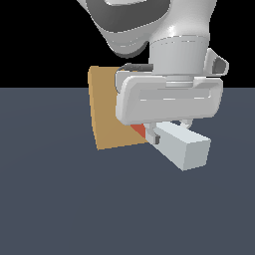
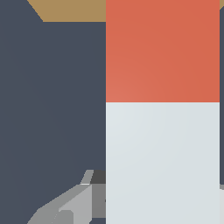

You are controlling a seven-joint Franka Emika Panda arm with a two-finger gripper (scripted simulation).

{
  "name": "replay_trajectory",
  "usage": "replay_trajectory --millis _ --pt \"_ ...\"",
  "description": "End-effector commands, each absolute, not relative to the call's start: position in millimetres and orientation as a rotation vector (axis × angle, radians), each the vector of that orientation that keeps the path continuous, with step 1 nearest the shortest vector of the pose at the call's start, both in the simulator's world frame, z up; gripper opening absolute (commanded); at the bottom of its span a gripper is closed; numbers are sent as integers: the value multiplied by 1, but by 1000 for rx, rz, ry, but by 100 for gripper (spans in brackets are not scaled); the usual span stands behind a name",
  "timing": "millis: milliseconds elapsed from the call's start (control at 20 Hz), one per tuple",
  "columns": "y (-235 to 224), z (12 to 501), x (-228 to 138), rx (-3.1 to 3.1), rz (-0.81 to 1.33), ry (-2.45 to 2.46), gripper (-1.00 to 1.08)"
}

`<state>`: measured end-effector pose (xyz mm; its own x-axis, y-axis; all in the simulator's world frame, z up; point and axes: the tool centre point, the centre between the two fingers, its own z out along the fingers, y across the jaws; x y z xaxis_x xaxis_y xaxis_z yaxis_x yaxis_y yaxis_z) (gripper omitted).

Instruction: Insert the peg into the horizontal hole in a box.

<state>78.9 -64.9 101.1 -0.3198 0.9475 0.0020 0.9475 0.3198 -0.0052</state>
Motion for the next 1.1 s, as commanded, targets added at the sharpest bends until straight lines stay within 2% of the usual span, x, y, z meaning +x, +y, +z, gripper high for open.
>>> replay_trajectory --millis 0,600,1050 --pt "-65 104 81 -1833 0 -2552 -100" --pt "-60 103 79 -1832 1 -2551 -100" --pt "-11 105 61 -1833 -1 -2553 -100"
